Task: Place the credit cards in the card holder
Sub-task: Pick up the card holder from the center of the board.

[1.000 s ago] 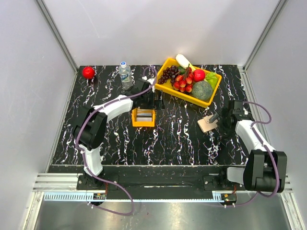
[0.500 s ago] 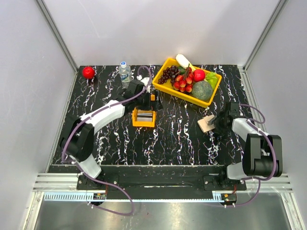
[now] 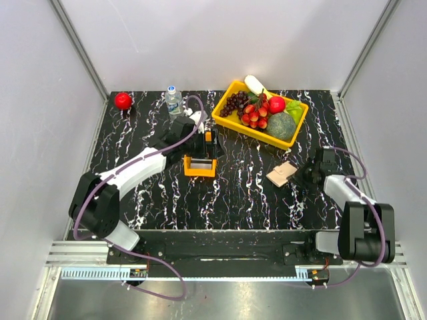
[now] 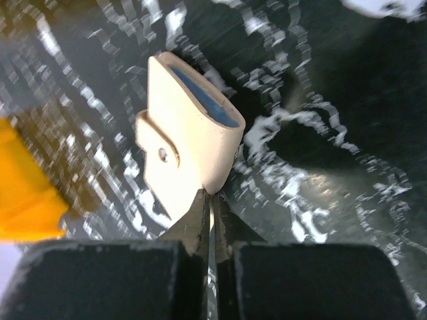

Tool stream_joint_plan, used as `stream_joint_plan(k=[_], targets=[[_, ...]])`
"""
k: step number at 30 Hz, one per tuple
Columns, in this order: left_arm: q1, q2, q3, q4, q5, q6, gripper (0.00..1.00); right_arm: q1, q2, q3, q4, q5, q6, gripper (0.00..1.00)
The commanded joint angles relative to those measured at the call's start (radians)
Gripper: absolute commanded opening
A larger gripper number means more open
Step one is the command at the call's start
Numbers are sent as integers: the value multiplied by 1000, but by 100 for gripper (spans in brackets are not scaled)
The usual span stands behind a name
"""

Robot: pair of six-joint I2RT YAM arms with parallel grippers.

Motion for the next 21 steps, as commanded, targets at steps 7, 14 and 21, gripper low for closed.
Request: stream_joint_plan(k=[7,14,21], targets=[[-69,9,21,61,90,25,99,9,-240,47,-200,-391,-157,0],[-99,59,6,220,231,-70,99,51,-336,123,-223,-567,-180,0],[-105,56,-48,473,410,-203,99,147,-359,174,-105,-659,-111,0]])
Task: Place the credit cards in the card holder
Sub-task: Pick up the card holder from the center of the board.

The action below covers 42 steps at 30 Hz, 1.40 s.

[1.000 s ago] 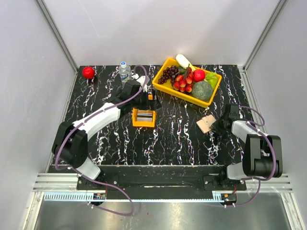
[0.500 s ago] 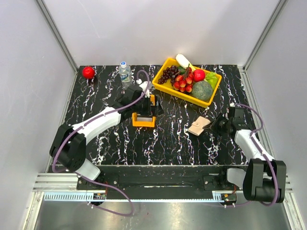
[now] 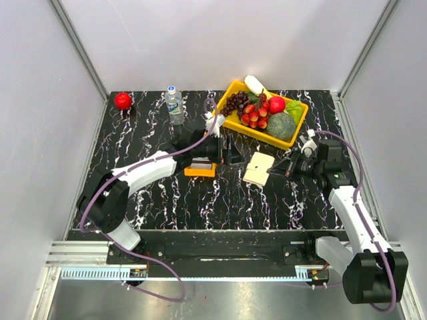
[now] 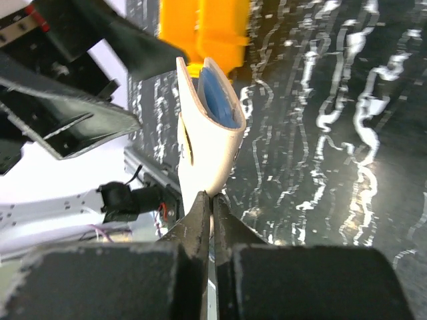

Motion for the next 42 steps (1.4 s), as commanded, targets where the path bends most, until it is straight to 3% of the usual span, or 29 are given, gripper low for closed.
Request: stream_joint_plan(k=[1,12,14,18,23,25,26,28,31,38,40,42], targets=[[-5,-16,-47,288,170,-129,99,60,-5,78,75,-100,13,0],[-14,-36,-166,520,326,-212,99,71,38,53,249,-151,78,0],[-20,-29,-165,525,348,-206,94,72,41,46,265,-150,81,0],[-26,-30,-177,557,340,-213,68,74,47,36,278,-154,84,0],[-28,-19,-153,551,319,-218,18,74,44,23,295,-150,101,1],[-28,-10,-146,548,317,-221,0,74,41,21,307,-144,113,10],[-28,-10,-143,551,313,-221,0,74,41,20,310,-137,119,15],[-28,-16,-154,572,304,-229,0,74,39,12,325,-130,128,42],[-28,-21,-163,621,299,-253,0,74,42,0,360,-116,147,59],[-28,8,-162,770,339,-334,0,74,70,-39,534,-179,234,63],[-28,21,-160,793,345,-350,0,74,73,-59,622,-203,287,60],[-29,25,-162,796,345,-350,0,74,81,-72,696,-222,330,51]])
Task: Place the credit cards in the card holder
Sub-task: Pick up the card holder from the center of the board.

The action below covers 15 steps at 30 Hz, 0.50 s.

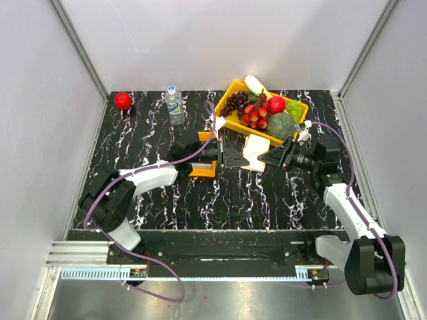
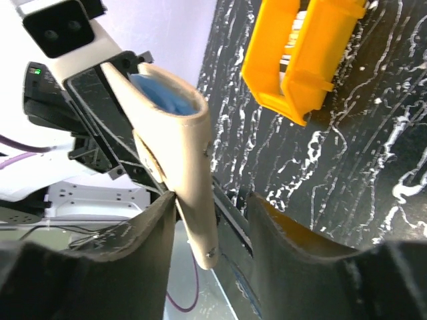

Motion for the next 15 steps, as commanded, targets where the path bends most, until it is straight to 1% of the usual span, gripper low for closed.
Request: stream_joint_plan(k=[1,4,5,6,8,11,12,13,15], targets=[[-5,19,10,137,34,-32,0,6,17,-25,247,-82,125,40],[-4,24,30,85,36,-3,1,6,26,-25,333,-102,167,13],[-4,19,31,62,28,17,12,6,23,-25,344,-104,173,6],[-4,11,31,30,16,37,26,6,25,-21,343,-106,172,0],[-4,-15,33,-65,-16,112,60,6,22,-7,296,-110,141,0],[-4,-96,38,-293,-116,270,73,6,20,50,70,-51,-29,0],[-4,-128,41,-405,-159,332,77,6,20,68,9,-35,-70,0],[-2,-162,44,-492,-205,386,80,5,26,82,-46,-27,-115,0],[7,-237,35,-598,-288,472,86,6,40,99,-120,-40,-179,0]])
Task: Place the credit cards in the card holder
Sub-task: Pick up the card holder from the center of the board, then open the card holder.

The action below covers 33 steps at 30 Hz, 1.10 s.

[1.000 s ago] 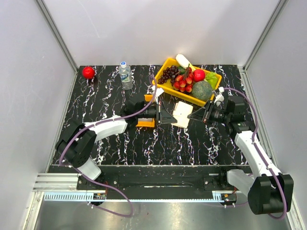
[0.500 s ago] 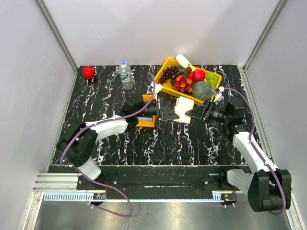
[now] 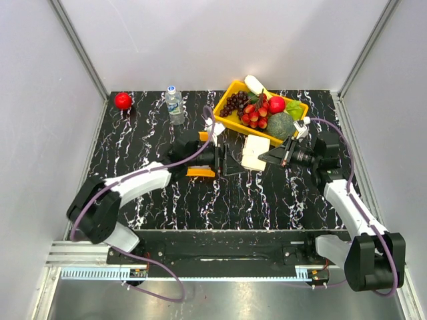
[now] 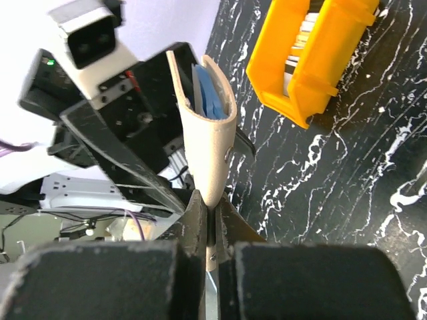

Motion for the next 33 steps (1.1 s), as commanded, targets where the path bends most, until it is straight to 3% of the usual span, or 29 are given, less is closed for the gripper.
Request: stream_joint_plan(k=[1,7,18,23,33], targets=[[19,-195,25,-307,-208,269,89,6,20,85,-213,6,-210,0],[41,-292,75,-479,-242,409,99,100,114,143,-329,-23,-307,0],[18,-180,224,-592,31,518,88,150,190,238,-449,-79,-427,0],[-21,-131,261,-638,69,543,86,154,203,243,-461,-76,-444,0],[-39,-100,287,-611,14,535,86,185,218,255,-491,-80,-471,0]])
